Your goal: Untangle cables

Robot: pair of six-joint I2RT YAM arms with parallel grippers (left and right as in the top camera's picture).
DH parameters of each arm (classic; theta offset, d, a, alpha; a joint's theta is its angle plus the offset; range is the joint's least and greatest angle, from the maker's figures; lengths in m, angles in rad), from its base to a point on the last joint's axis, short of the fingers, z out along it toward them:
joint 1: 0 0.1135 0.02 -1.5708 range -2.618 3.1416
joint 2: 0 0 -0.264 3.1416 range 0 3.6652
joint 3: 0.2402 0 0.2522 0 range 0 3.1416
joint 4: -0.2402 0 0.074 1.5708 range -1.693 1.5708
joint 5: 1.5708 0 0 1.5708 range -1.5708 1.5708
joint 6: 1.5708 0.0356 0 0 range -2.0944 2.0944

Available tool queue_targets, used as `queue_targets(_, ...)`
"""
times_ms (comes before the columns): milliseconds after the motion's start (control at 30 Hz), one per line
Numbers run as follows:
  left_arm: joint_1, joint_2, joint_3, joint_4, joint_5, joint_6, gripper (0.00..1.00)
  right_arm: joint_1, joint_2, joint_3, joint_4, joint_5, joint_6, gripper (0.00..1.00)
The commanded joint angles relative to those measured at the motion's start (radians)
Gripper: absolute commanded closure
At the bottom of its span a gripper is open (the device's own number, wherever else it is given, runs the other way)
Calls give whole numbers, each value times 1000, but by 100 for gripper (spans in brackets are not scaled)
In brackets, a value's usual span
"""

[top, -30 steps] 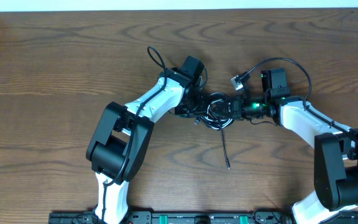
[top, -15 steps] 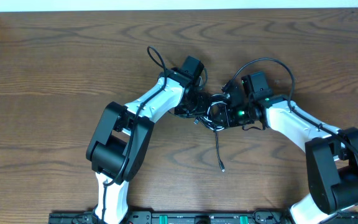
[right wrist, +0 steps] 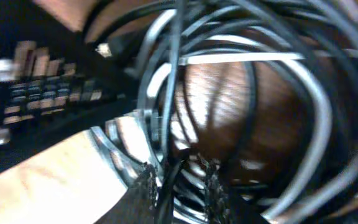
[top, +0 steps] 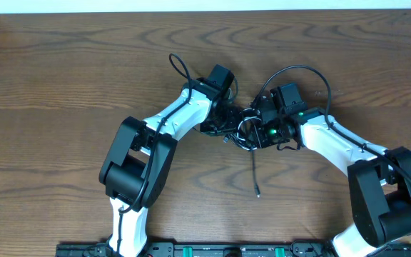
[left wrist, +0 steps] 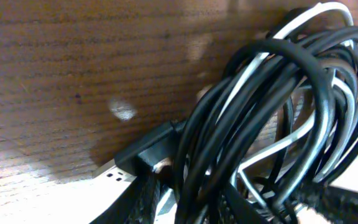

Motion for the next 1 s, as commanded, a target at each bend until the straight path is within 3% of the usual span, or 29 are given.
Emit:
queue_targets(0,2,25,-6,-8,-31,-1,71,6,3,4,-17,148,-20,78)
queue_targets(267,2,25,-6,-8,-32,-1,71,7,3,5,-5,267,-21,79)
queue_targets(400,2,25,-6,-8,-31,-1,71,7,3,32,6,207,-21,91)
queue_targets(833,2,25,-6,-8,-31,-1,71,21,3,37,-76,91,-59,82)
queue_targets(967,2,25,-6,-8,-31,-1,71,22,3,37,-76,22,-62,84)
